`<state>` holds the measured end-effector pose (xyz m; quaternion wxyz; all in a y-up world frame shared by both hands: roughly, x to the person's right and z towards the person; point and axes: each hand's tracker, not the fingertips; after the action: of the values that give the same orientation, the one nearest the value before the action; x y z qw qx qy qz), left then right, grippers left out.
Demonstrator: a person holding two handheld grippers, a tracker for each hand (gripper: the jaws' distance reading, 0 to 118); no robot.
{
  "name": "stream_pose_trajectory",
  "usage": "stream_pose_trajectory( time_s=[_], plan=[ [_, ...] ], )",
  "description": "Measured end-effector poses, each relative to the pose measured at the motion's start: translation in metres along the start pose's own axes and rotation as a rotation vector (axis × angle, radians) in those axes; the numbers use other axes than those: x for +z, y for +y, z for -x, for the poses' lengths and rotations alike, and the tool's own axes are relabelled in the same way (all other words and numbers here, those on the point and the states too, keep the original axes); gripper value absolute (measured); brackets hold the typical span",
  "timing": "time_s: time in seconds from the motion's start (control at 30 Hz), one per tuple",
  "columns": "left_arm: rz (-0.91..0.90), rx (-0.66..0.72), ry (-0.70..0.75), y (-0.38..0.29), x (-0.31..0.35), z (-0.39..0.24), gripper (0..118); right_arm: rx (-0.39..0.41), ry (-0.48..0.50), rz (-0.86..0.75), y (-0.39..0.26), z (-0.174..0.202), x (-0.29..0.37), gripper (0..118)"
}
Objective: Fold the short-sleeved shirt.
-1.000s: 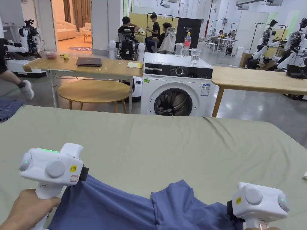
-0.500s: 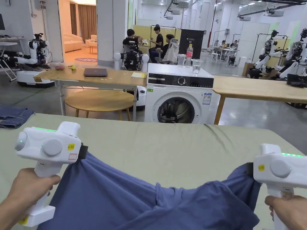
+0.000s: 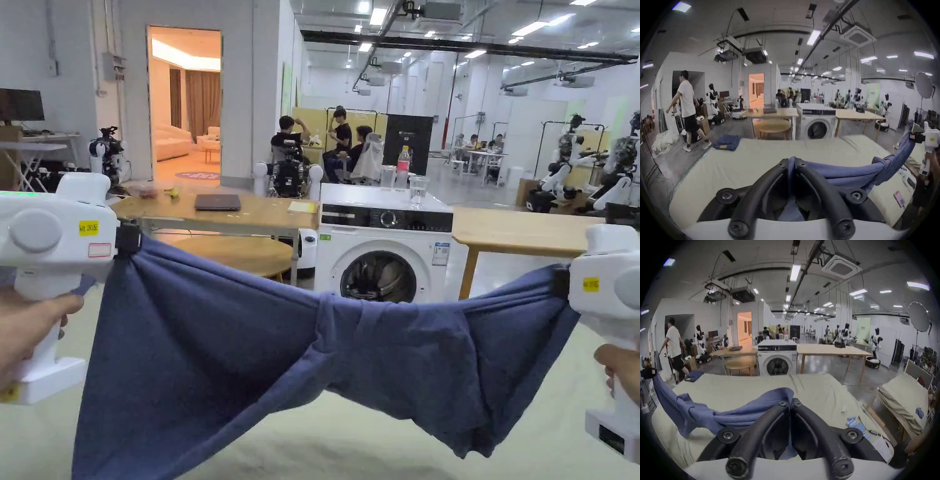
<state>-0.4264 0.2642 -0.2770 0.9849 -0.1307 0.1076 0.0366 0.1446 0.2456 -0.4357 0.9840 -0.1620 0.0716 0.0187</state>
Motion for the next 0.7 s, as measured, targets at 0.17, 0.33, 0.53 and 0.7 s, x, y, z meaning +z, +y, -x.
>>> stream_pose_trajectory(
  time_s=[0.17, 0.33, 0.53, 0.7],
  plan=[
    [-0.007, -0.011, 0.021, 0.031, 0.005, 0.009, 1, 0.017, -0.008, -0.051, 0.031, 0.010, 0.006, 0],
    [-0.011, -0.050, 0.043, 0.061, 0.000, 0.012, 1, 0.044, -0.030, -0.063, 0.059, 0.019, -0.002, 0],
    [-0.014, -0.037, 0.056, 0.091, -0.011, 0.022, 1, 0.038, -0.066, -0.074, 0.094, 0.026, -0.017, 0],
    [-0.008, -0.037, 0.073, 0.102, -0.032, 0.026, 1, 0.045, -0.065, -0.073, 0.113, 0.037, -0.034, 0]
  ],
)
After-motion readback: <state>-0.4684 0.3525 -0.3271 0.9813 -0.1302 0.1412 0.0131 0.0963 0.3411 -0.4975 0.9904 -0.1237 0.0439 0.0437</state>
